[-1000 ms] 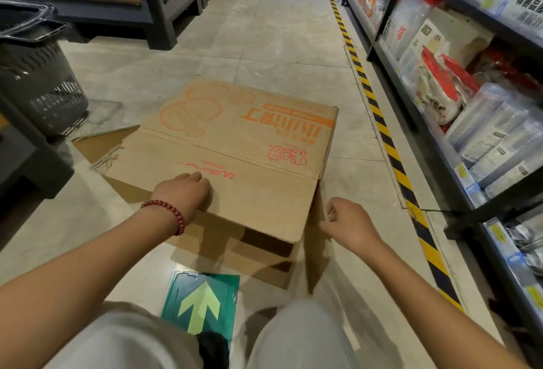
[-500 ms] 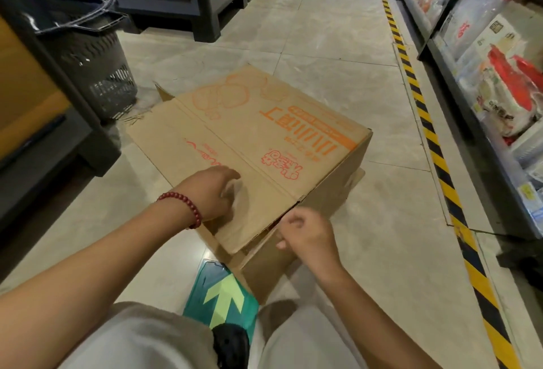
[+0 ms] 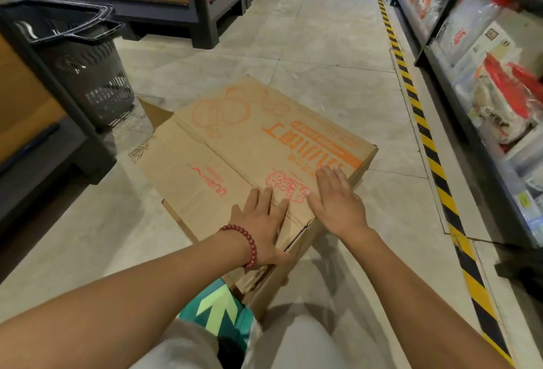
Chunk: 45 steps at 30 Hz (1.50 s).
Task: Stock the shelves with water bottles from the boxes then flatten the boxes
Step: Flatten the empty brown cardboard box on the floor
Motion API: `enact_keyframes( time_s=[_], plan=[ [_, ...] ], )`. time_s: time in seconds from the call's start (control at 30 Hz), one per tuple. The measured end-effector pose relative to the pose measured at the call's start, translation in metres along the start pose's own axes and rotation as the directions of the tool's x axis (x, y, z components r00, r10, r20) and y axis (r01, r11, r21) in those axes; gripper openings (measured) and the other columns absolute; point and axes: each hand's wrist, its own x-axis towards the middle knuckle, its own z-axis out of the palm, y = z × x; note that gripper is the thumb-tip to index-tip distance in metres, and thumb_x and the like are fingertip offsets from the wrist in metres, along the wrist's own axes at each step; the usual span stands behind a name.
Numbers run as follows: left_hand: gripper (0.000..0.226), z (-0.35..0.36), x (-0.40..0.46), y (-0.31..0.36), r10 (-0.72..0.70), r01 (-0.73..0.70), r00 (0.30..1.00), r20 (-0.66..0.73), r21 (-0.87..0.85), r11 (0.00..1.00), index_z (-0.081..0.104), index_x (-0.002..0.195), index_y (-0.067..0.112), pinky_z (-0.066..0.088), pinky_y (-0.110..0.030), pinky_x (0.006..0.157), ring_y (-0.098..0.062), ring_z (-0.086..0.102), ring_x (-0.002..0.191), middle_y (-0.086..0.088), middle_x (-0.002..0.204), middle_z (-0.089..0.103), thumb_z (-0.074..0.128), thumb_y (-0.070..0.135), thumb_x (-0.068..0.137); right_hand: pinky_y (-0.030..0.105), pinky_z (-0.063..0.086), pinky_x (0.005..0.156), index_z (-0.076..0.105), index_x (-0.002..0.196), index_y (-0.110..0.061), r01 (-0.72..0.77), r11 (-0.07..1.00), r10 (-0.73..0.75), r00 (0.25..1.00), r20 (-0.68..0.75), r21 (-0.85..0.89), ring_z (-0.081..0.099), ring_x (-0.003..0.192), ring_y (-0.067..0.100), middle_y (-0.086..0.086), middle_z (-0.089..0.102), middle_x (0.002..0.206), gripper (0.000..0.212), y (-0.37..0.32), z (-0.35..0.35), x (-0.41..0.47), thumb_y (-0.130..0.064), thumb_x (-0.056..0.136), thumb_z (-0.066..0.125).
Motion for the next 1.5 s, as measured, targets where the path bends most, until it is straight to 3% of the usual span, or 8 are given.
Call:
enact_keyframes(
  time_s=[0.3, 0.6, 0.73, 0.8, 1.0, 1.27, 1.4, 1.5],
  plan=[
    [0.106, -0.016, 0.003, 0.011, 0.126, -0.132, 0.991, 0.046, 0.165, 0.977, 0.001, 0.15, 0.007, 0.025, -0.045, 0.115, -0.035, 0.003, 0.145, -0.024, 0.155, 0.001, 0.067, 0.047, 0.077, 0.043, 0.035, 0.105, 0.02, 0.15, -0.023, -0.059, 0.998, 0.057, 0.997, -0.052, -0.037, 0.005, 0.146, 0.014, -0.006, 0.015, 0.159, 0.063, 0.003, 0.001, -0.021, -0.057, 0.097, 0.022],
    [0.101, -0.021, -0.004, -0.004, 0.183, -0.204, 0.978, 0.103, 0.272, 0.94, 0.001, 0.152, 0.015, 0.032, -0.042, 0.111, -0.025, 0.005, 0.146, -0.012, 0.159, 0.001, 0.067, 0.041, 0.079, 0.045, 0.032, 0.101, 0.026, 0.148, -0.024, -0.122, 0.988, 0.114, 0.99, -0.078, -0.095, 0.015, 0.144, 0.013, -0.007, 0.021, 0.156, 0.061, -0.002, 0.001, -0.048, -0.056, 0.097, 0.024],
    [0.088, -0.025, -0.007, -0.012, 0.181, -0.211, 0.975, 0.131, 0.275, 0.938, 0.002, 0.152, 0.024, 0.021, -0.046, 0.115, -0.017, 0.005, 0.146, 0.001, 0.16, 0.0, 0.061, 0.03, 0.088, 0.043, 0.046, 0.075, 0.058, 0.127, -0.014, -0.18, 0.978, 0.157, 0.968, -0.193, -0.105, 0.053, 0.12, 0.02, 0.002, 0.058, 0.132, 0.058, -0.007, 0.008, -0.062, -0.053, 0.089, 0.038],
    [0.079, -0.026, -0.008, -0.014, 0.175, -0.203, 0.977, 0.119, 0.297, 0.933, 0.005, 0.151, 0.027, 0.019, -0.048, 0.115, -0.016, 0.006, 0.146, 0.004, 0.16, 0.003, 0.057, 0.022, 0.092, 0.039, 0.045, 0.067, 0.066, 0.117, -0.014, -0.211, 0.975, 0.188, 0.953, -0.237, -0.074, 0.06, 0.11, 0.02, 0.003, 0.065, 0.122, 0.062, -0.01, 0.012, -0.067, -0.054, 0.083, 0.033],
    [0.085, -0.022, -0.004, -0.029, 0.073, -0.078, 0.997, 0.029, 0.306, 0.949, 0.005, 0.149, 0.037, 0.013, -0.051, 0.115, -0.013, 0.007, 0.146, 0.015, 0.158, 0.005, 0.053, 0.002, 0.089, 0.035, 0.04, 0.068, 0.067, 0.116, -0.013, -0.255, 0.967, 0.248, 0.95, -0.188, -0.015, 0.058, 0.106, 0.019, 0.002, 0.064, 0.121, 0.065, -0.035, 0.014, -0.076, -0.055, 0.082, 0.032],
    [0.09, -0.017, -0.001, -0.049, -0.023, 0.048, 0.997, -0.069, 0.384, 0.922, -0.003, 0.147, 0.044, 0.005, -0.054, 0.114, -0.015, 0.003, 0.147, 0.018, 0.158, 0.005, 0.051, 0.002, 0.089, 0.037, 0.044, 0.068, 0.07, 0.11, -0.012, -0.245, 0.97, 0.241, 0.962, -0.127, -0.013, 0.06, 0.097, 0.021, 0.006, 0.067, 0.114, 0.067, -0.06, 0.013, -0.087, -0.055, 0.078, 0.031],
    [0.082, -0.016, -0.001, -0.055, -0.169, 0.207, 0.977, -0.132, 0.383, 0.9, -0.001, 0.149, 0.04, 0.005, -0.058, 0.114, -0.019, 0.003, 0.147, 0.011, 0.159, 0.006, 0.05, 0.01, 0.092, 0.043, 0.033, 0.095, 0.041, 0.139, -0.014, -0.13, 0.992, 0.13, 0.99, -0.053, 0.007, 0.035, 0.128, 0.023, 0.006, 0.038, 0.146, 0.064, -0.066, 0.009, -0.085, -0.056, 0.091, 0.031],
    [0.089, -0.016, 0.0, -0.05, -0.293, 0.315, 0.949, -0.117, 0.358, 0.879, -0.004, 0.15, 0.033, 0.015, -0.059, 0.113, -0.027, 0.003, 0.146, -0.001, 0.16, 0.002, 0.059, 0.019, 0.088, 0.043, 0.025, 0.105, 0.03, 0.144, -0.017, -0.012, 0.999, 0.01, 0.999, 0.044, 0.049, 0.019, 0.136, 0.025, 0.006, 0.023, 0.153, 0.066, -0.067, -0.001, -0.086, -0.055, 0.091, 0.04]
  ],
)
